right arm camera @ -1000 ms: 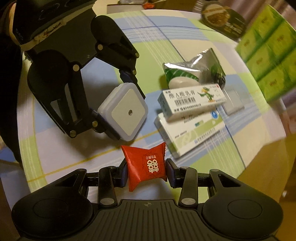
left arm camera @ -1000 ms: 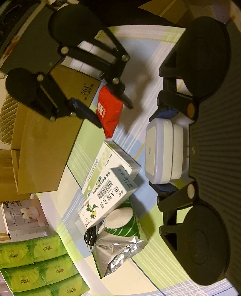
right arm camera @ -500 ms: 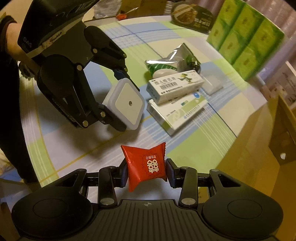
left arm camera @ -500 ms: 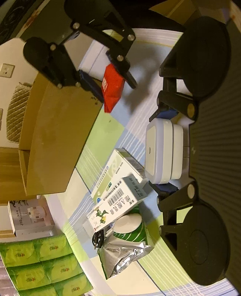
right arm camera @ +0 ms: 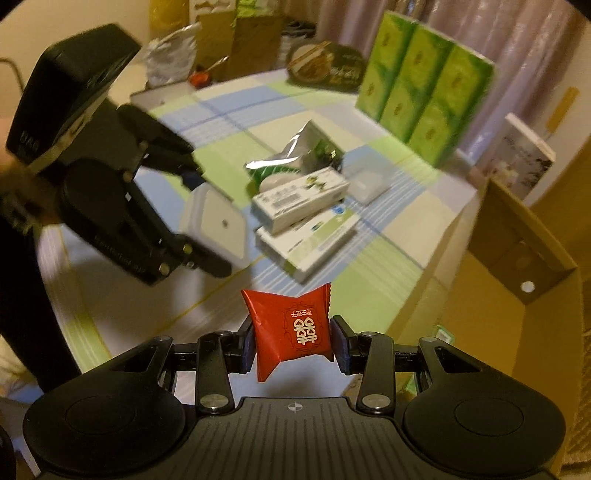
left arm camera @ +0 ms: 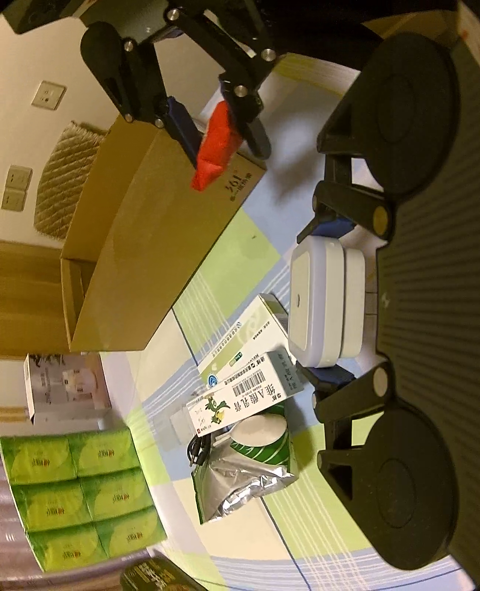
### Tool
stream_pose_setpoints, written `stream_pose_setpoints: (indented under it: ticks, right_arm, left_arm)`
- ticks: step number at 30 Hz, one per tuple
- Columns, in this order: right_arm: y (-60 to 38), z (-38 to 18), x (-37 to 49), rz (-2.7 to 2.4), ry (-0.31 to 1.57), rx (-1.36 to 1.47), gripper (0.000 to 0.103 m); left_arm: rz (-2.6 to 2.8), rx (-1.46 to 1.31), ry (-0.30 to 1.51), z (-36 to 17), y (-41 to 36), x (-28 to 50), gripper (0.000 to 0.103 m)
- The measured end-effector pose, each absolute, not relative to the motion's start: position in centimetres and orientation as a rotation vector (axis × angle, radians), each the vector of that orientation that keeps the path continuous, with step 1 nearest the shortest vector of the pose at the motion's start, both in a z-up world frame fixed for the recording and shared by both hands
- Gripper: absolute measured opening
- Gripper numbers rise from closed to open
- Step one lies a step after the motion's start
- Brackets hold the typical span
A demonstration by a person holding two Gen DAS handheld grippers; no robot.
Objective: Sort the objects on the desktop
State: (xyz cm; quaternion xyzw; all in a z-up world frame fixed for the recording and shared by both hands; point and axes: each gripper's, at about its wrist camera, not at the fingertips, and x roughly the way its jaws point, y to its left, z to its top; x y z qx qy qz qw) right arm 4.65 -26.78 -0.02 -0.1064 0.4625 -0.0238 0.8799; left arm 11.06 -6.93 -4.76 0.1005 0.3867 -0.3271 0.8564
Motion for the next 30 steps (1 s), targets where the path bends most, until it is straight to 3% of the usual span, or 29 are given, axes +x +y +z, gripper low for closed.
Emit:
stream_pose_setpoints:
  ticks: [30]
  right_arm:
    - [-35.0,8.1,-2.7,-0.326,0.746,-0.167,0.038]
  left_arm:
    - [-0.53,0.254,0.776,3.5,-16.1,8.8,0.06]
